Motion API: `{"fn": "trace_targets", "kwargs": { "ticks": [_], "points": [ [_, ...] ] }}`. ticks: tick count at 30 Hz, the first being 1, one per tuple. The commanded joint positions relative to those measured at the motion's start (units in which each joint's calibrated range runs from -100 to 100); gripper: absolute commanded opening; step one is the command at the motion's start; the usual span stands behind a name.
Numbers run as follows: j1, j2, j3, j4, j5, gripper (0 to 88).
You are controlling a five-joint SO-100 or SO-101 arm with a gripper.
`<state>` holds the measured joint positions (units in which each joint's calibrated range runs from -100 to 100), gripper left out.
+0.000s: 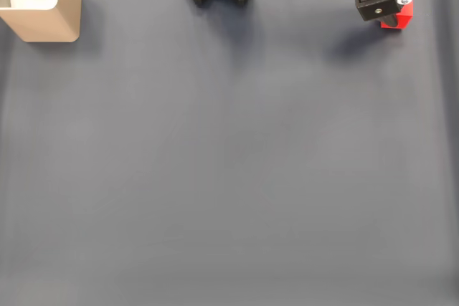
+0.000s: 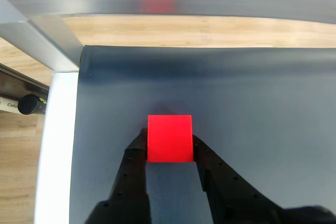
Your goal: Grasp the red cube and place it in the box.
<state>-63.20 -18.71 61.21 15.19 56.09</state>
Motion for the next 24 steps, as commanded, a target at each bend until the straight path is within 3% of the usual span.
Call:
{"fn": "trace_targets", "kwargs": {
  "ticks": [1,24],
  "points": [
    [1.27,-3.56,-3.55,1.53,0.29,4.6],
    [23.72,-15.51,-23.16,30.05,-4.40,2.5]
  ]
}}
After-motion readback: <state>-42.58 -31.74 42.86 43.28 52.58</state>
